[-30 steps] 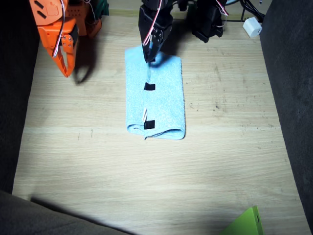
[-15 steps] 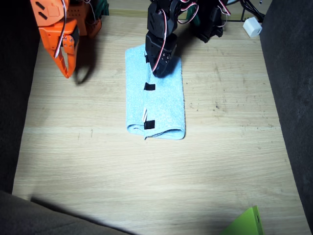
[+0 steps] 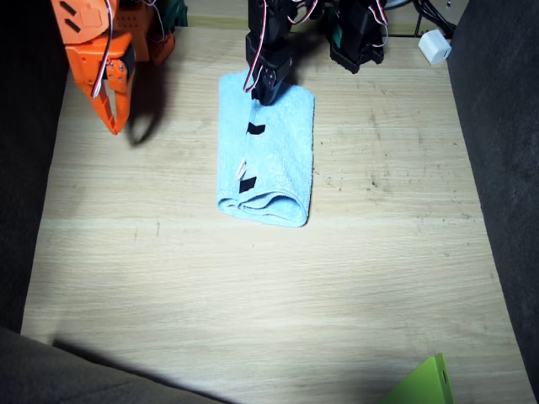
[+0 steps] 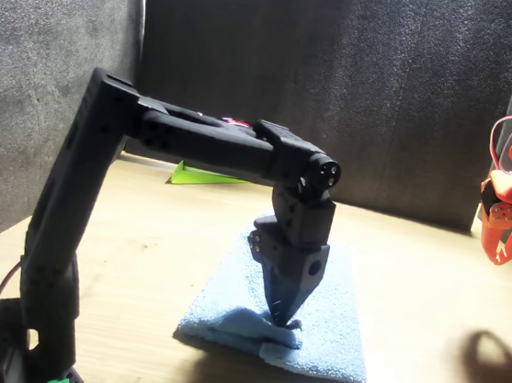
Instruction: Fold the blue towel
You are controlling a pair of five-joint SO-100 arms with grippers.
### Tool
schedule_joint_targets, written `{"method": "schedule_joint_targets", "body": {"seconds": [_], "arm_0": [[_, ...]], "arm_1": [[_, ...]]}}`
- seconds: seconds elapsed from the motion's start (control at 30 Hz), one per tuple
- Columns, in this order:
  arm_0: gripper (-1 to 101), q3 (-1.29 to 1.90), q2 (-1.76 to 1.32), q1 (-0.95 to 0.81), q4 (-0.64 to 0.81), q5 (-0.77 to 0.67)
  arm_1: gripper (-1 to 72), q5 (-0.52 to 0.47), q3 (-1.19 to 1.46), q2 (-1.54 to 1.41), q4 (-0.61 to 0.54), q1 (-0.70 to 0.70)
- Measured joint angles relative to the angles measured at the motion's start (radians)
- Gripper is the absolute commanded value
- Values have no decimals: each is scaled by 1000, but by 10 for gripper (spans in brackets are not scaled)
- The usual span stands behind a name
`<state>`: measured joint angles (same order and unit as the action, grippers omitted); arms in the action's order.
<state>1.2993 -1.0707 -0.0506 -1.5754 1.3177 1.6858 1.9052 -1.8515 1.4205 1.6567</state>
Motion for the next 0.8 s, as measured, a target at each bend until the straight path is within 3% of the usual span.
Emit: {"method": "schedule_joint_targets", "body": {"seconds": [0.1,0.33,0.53,0.8], "arm_0": [[81,-51,29,-28,-23,11],[59,-210,63,-156,-127,18],[66,-379,103,-158,-225,37],[52,-379,158,-126,-179,17]], "arm_1": [[110,0,0,-17,2,-6],[112,0,0,-18,2,-5],[119,0,0,-18,2,-3],[120,-3,11,-18,2,-8]]}}
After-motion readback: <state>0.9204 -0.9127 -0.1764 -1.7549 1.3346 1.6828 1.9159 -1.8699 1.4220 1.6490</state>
